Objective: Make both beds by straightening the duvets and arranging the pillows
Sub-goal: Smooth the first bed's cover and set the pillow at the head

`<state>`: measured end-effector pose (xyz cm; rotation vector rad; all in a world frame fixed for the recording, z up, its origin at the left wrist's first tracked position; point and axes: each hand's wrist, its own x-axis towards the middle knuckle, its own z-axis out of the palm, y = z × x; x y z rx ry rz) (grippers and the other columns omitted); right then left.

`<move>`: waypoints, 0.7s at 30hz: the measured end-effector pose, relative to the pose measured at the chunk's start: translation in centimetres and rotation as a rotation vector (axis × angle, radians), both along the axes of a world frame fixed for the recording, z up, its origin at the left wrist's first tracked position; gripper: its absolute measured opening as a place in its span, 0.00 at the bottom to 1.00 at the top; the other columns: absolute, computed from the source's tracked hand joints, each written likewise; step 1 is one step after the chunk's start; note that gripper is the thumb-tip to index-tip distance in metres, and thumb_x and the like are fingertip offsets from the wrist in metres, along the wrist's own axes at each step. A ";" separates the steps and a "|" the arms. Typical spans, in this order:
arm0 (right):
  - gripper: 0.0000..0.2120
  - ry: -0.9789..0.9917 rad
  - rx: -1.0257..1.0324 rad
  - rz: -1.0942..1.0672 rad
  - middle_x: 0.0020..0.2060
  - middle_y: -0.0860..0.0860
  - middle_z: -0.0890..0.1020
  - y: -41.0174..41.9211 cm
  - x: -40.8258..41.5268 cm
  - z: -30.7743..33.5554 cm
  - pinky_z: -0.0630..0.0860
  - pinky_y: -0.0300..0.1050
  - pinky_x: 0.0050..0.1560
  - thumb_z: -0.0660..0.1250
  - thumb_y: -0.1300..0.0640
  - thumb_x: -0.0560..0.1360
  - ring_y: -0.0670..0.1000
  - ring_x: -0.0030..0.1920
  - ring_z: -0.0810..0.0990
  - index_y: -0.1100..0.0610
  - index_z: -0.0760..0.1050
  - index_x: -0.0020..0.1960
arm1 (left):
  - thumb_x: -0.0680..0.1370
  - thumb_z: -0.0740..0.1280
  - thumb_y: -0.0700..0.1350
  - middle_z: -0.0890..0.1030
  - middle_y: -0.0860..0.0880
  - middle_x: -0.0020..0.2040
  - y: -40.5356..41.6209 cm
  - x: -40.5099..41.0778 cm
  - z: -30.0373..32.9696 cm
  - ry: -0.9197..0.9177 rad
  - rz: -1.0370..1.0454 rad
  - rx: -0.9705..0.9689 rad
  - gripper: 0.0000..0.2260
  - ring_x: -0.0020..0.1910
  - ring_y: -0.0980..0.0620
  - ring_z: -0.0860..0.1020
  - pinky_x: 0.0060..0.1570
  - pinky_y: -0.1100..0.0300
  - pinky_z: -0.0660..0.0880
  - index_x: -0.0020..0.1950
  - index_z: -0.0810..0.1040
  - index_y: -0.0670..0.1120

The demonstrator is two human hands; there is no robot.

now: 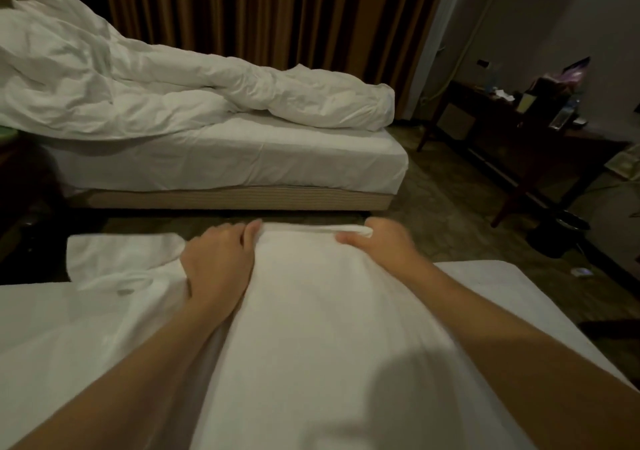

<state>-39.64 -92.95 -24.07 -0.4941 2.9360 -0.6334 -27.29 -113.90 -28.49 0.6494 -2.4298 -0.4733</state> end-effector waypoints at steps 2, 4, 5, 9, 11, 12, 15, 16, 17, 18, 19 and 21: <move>0.24 -0.101 0.004 -0.002 0.43 0.49 0.79 -0.9 -0.7 -3.7 0.72 0.49 0.54 0.64 0.31 0.69 0.53 0.50 0.75 0.52 0.74 0.42 | 0.82 0.53 0.56 0.76 0.49 0.39 0.1 0.3 -3.4 -0.181 0.062 0.028 0.21 0.39 0.50 0.71 0.41 0.57 0.63 0.47 0.82 0.47; 0.21 -0.125 0.035 -0.002 0.50 0.49 0.78 -1.3 -1.3 -6.5 0.66 0.47 0.54 0.63 0.34 0.72 0.55 0.59 0.70 0.51 0.76 0.50 | 0.82 0.49 0.57 0.78 0.50 0.46 0.6 0.5 -6.8 -0.332 0.089 0.056 0.23 0.47 0.51 0.74 0.49 0.56 0.68 0.54 0.82 0.51; 0.22 -0.134 0.028 -0.013 0.55 0.50 0.76 -1.3 -1.7 -7.4 0.64 0.47 0.54 0.63 0.35 0.73 0.56 0.62 0.67 0.51 0.76 0.56 | 0.82 0.48 0.56 0.79 0.50 0.50 0.6 0.3 -7.9 -0.377 0.082 0.051 0.22 0.52 0.51 0.74 0.54 0.56 0.69 0.58 0.81 0.52; 0.21 -0.108 0.110 -0.007 0.54 0.51 0.79 -1.0 -4.1 -11.6 0.60 0.48 0.56 0.60 0.34 0.74 0.57 0.64 0.67 0.50 0.79 0.51 | 0.82 0.50 0.54 0.80 0.50 0.50 0.3 -1.6 -11.4 -0.416 0.047 -0.017 0.19 0.52 0.51 0.74 0.55 0.55 0.65 0.56 0.81 0.54; 0.21 -0.061 0.255 0.056 0.51 0.52 0.81 -1.4 -4.1 -14.2 0.58 0.49 0.58 0.59 0.34 0.75 0.56 0.60 0.71 0.50 0.78 0.44 | 0.82 0.51 0.56 0.80 0.51 0.43 -0.1 -1.8 -13.9 -0.408 0.091 -0.038 0.22 0.45 0.51 0.74 0.50 0.55 0.63 0.47 0.83 0.51; 0.21 -0.040 0.309 0.088 0.50 0.52 0.81 -1.7 -4.0 -15.5 0.57 0.49 0.61 0.57 0.35 0.76 0.55 0.59 0.72 0.51 0.77 0.43 | 0.82 0.51 0.57 0.80 0.51 0.41 -0.3 -1.8 -15.2 -0.402 0.098 -0.024 0.22 0.42 0.51 0.73 0.49 0.55 0.63 0.45 0.82 0.50; 0.21 0.025 0.357 0.127 0.48 0.53 0.82 -2.4 -3.5 -18.1 0.53 0.49 0.65 0.55 0.38 0.78 0.53 0.57 0.74 0.53 0.74 0.40 | 0.81 0.51 0.59 0.79 0.51 0.34 -0.6 -1.9 -18.4 -0.374 0.108 0.059 0.23 0.36 0.51 0.75 0.47 0.55 0.64 0.39 0.79 0.49; 0.20 0.044 0.361 0.124 0.48 0.52 0.81 -2.6 -3.5 -18.6 0.53 0.49 0.65 0.55 0.39 0.79 0.53 0.57 0.75 0.53 0.73 0.40 | 0.81 0.51 0.60 0.77 0.51 0.32 -0.8 -2.0 -19.1 -0.361 0.108 0.084 0.23 0.35 0.51 0.75 0.47 0.55 0.64 0.37 0.76 0.50; 0.19 0.054 0.371 0.122 0.48 0.52 0.81 -2.6 -3.4 -19.0 0.53 0.49 0.65 0.55 0.40 0.79 0.53 0.56 0.75 0.52 0.73 0.41 | 0.81 0.51 0.60 0.75 0.52 0.30 -0.8 -2.2 -19.7 -0.335 0.106 0.109 0.23 0.33 0.50 0.75 0.46 0.55 0.65 0.34 0.73 0.50; 0.17 0.072 0.396 0.123 0.49 0.52 0.81 -2.6 -3.3 -19.5 0.54 0.49 0.65 0.54 0.41 0.80 0.53 0.56 0.75 0.51 0.73 0.42 | 0.81 0.51 0.59 0.73 0.52 0.28 -0.8 -2.2 -20.1 -0.303 0.113 0.139 0.23 0.31 0.51 0.73 0.45 0.55 0.65 0.31 0.70 0.50; 0.14 0.088 0.427 0.129 0.51 0.51 0.81 -2.5 -3.2 -19.9 0.55 0.49 0.65 0.54 0.43 0.81 0.53 0.57 0.75 0.49 0.73 0.45 | 0.82 0.52 0.58 0.71 0.52 0.27 -0.9 -2.2 -20.4 -0.271 0.131 0.177 0.24 0.29 0.51 0.71 0.43 0.55 0.65 0.30 0.68 0.49; 0.10 0.141 0.526 0.162 0.54 0.49 0.80 -2.0 -2.9 -20.9 0.56 0.50 0.65 0.55 0.47 0.82 0.52 0.58 0.75 0.43 0.75 0.56 | 0.82 0.54 0.55 0.71 0.51 0.27 -1.3 -2.1 -20.6 -0.223 0.173 0.247 0.23 0.29 0.49 0.71 0.40 0.55 0.67 0.31 0.72 0.47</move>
